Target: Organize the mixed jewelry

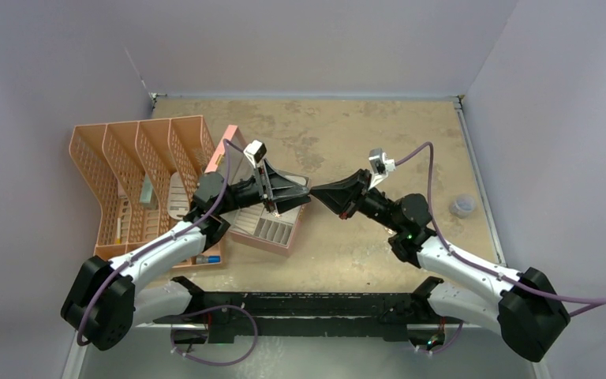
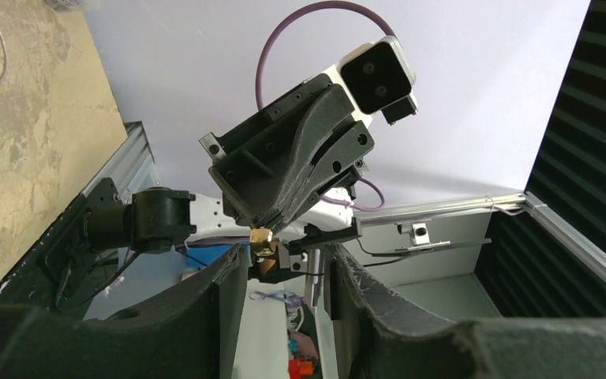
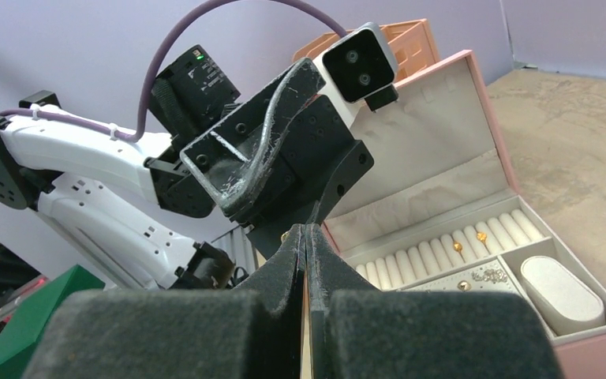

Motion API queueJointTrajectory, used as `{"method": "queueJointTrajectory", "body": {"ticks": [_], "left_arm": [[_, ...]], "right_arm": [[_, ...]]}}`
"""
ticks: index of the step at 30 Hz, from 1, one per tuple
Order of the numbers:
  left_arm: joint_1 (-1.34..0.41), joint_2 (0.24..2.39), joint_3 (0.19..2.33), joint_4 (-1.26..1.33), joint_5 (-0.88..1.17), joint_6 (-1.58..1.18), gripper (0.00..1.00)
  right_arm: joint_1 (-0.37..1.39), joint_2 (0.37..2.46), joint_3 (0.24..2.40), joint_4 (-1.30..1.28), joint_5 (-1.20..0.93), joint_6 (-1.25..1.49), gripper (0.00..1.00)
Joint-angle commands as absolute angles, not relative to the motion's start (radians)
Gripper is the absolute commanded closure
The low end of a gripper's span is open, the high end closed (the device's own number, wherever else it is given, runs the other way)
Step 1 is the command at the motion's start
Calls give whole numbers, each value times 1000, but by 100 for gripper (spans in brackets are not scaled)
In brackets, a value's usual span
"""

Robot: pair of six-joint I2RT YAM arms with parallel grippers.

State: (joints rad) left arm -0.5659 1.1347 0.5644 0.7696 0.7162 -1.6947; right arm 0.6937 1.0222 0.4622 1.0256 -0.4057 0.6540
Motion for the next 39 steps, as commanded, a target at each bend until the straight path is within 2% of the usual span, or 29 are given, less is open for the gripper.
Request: {"method": "queueJointTrajectory", "body": {"ticks": [1,13,23,29,39], "left_arm": [[-567,1138,571,840,730,-1723,61],[-567,1164,586,858,735,-1730,73],[-568,1169,583,905,744,-1762,72],[-567,1172,583,925,746,-1776,80],[-567,1173,586,911,749,-1767,89]], "right_arm": [[696,1029,491,1127,-452,665,100],[695,1030,478,1140,-474,681,100],[696,1020,447,1180,-446,706,100],[696,1003,437,1187,-430,713,100],[695,1004,431,1186,-423,713,100]]}}
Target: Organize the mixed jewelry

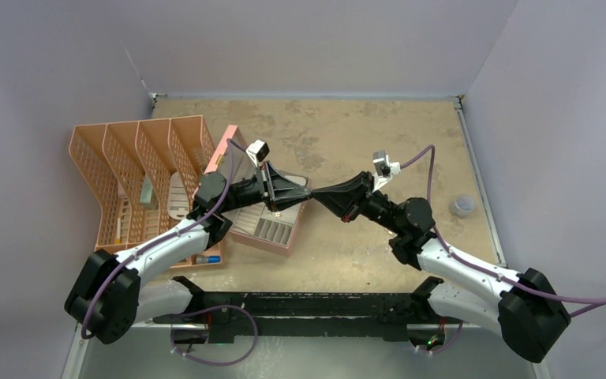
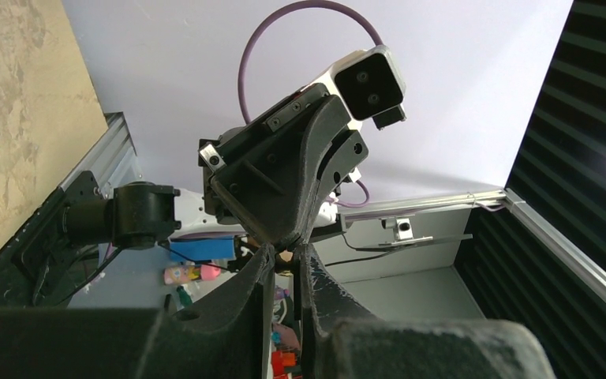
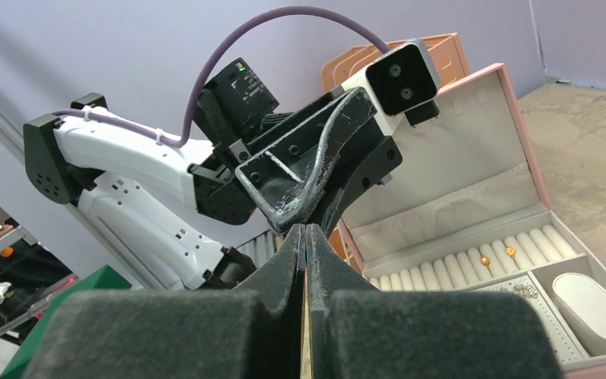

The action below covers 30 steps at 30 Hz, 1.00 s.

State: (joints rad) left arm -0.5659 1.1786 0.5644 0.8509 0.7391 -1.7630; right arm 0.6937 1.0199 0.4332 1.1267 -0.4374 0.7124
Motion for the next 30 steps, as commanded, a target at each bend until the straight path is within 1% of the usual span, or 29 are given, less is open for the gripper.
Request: {"method": "queueJointTrajectory", "body": {"ticks": [1,4,5,7,10,12,14,19,25,30], "left_arm": [[-567,1171,586,907,748,-1764,90],[-566,1168,586,895,744,-1750,91],[-567,1164,588,879,742,-1741,91],[-567,1143,593,825,722,-1706,91],[-567,1076,637,619,671,-1581,91],[-567,1027,691,455,629,-1477,91],[-566,998,764,293,582,-1377,91],[-568,986,902,-51,475,-1200,90],[-567,1067,1097,-460,384,-987,90],[-567,1163,1248,-699,306,-828,90]], "right_arm": [[695,1006,431,1186,-423,713,100],[696,1010,431,1172,-420,722,100],[695,1014,436,1143,-417,734,99],[695,1019,439,1122,-453,752,88],[695,986,411,1136,-443,762,66],[695,953,394,1129,-425,766,58],[695,919,389,1086,-401,749,54],[695,842,373,976,-351,729,48],[694,823,356,821,-303,717,45],[693,862,340,651,-284,727,45]]}}
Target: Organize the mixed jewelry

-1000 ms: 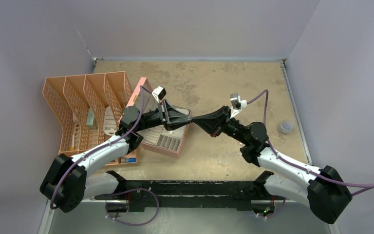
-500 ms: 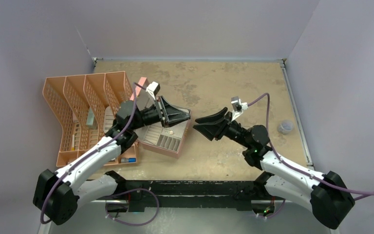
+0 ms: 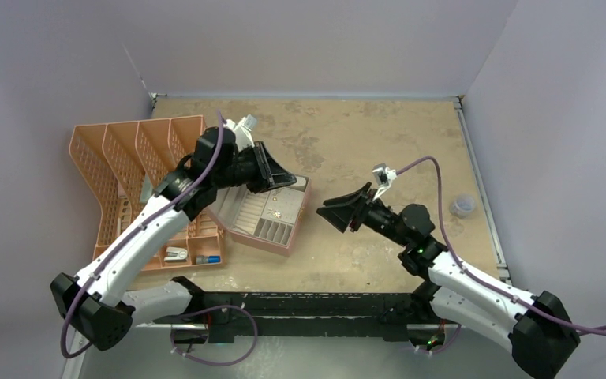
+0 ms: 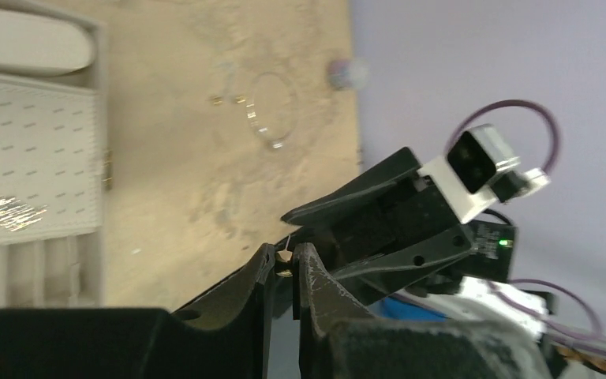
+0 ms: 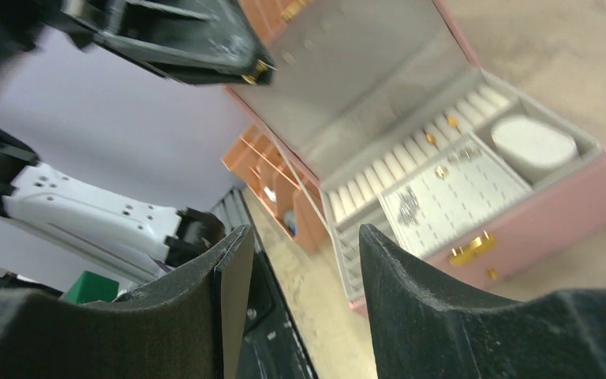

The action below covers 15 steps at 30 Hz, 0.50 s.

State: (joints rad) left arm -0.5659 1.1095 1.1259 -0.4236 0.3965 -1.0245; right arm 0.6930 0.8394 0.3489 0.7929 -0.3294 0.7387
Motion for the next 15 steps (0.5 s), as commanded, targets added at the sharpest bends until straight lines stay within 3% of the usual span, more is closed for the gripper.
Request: {"method": "queueJointTrajectory", "body": {"ticks": [1,7,15], "left_arm": [[-568,1187,1282,-746,287,-804,91],[-567,1322,1408,-911,209,-692,90],[-568,1483,1459,-1022,99,-595,89]], "right_arm": [[694,873,333,625,-281,732,46],[697,1001,272,585,-278,813,47],[747,1156,216,722,-252,848,50]]}}
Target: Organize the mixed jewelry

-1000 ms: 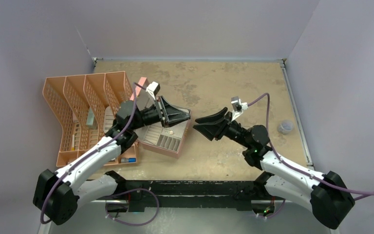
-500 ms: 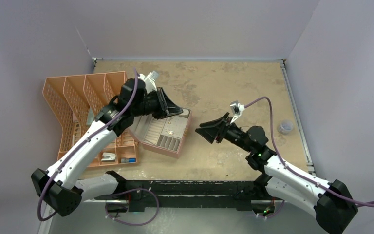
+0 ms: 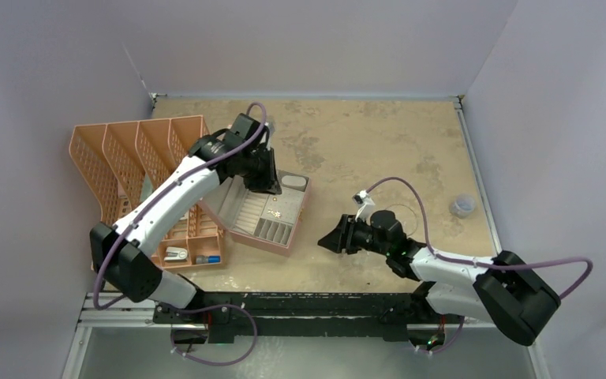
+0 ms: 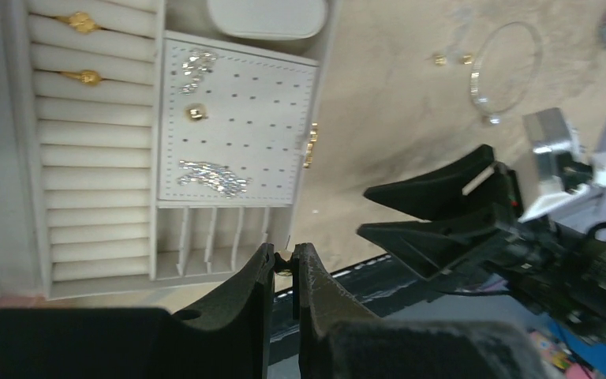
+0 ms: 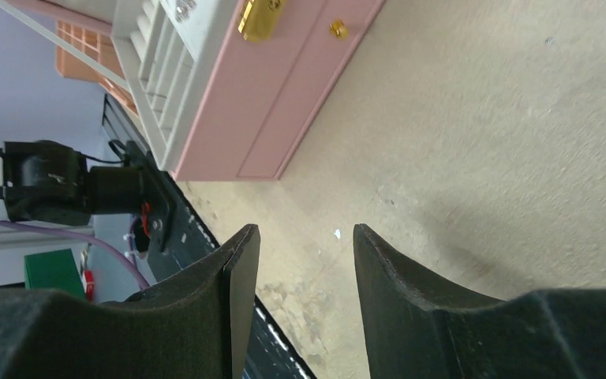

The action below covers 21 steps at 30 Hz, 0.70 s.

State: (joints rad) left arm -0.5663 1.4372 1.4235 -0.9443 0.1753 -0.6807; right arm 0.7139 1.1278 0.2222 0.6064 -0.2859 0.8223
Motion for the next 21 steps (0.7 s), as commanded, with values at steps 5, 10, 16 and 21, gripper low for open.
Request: {"method": "queueJointTrajectory", "body": {"ticks": [5,10,16,21], "left_arm": [[-567,1568,1439,-1014,95,-574,89],[-566,1628,1455,-1028,39,-568,89],[-560,1687,1475,-1044,32,-542,89],[-553,1716,1480,-1049,20,-521,89]], "right_arm": [[770,1215,221,760,-233,846,50],[781,1202,205,792,-227,835,50],[784,1199,189,817,-227,834,50],[785,1207,187,826,-230,831,50]]}}
